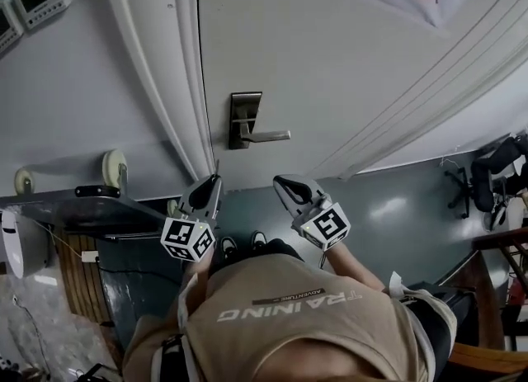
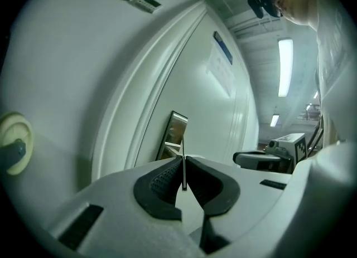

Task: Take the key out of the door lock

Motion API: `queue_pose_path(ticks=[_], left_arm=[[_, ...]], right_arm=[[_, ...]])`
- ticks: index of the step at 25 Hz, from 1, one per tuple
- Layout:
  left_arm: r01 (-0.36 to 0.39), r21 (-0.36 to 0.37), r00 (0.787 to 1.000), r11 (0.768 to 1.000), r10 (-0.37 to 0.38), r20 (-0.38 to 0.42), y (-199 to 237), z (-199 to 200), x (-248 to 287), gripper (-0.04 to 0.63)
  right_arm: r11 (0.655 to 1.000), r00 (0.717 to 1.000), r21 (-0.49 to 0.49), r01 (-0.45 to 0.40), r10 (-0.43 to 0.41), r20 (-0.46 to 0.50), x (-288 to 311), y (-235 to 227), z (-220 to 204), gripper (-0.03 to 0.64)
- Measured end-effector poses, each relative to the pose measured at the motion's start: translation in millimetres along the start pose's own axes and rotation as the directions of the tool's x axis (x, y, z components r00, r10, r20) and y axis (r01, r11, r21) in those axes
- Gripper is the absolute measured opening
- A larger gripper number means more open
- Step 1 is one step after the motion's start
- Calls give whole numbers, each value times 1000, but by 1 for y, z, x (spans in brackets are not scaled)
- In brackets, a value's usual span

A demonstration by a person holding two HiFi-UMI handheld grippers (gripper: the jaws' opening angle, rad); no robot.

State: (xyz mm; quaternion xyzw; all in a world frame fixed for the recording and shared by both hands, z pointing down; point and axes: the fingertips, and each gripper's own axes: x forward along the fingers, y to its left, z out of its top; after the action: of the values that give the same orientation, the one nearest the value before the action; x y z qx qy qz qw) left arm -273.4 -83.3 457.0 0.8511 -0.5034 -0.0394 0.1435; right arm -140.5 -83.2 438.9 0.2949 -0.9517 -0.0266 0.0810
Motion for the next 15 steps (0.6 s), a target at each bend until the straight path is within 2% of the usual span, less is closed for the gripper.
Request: queue_pose_path(ticks=[5, 8, 11, 15], left_arm=[[-44, 60, 999, 997, 42, 31, -11, 34, 11, 25], [-56, 132, 997, 990, 48, 58, -25, 59, 14, 25], [-92, 204, 994, 975, 77, 80, -30, 75, 13, 25], [-122, 240, 988, 963, 96, 117, -34, 91, 11, 25]], right_arm=[[998, 998, -54, -8, 12, 63, -11, -18, 42, 15], [997, 992, -72, 6, 3, 127, -16, -30, 63, 15], [998, 985, -58, 4, 5, 170, -15, -34, 68, 15], [999, 982, -42, -26, 33, 187, -6, -37, 65, 14]])
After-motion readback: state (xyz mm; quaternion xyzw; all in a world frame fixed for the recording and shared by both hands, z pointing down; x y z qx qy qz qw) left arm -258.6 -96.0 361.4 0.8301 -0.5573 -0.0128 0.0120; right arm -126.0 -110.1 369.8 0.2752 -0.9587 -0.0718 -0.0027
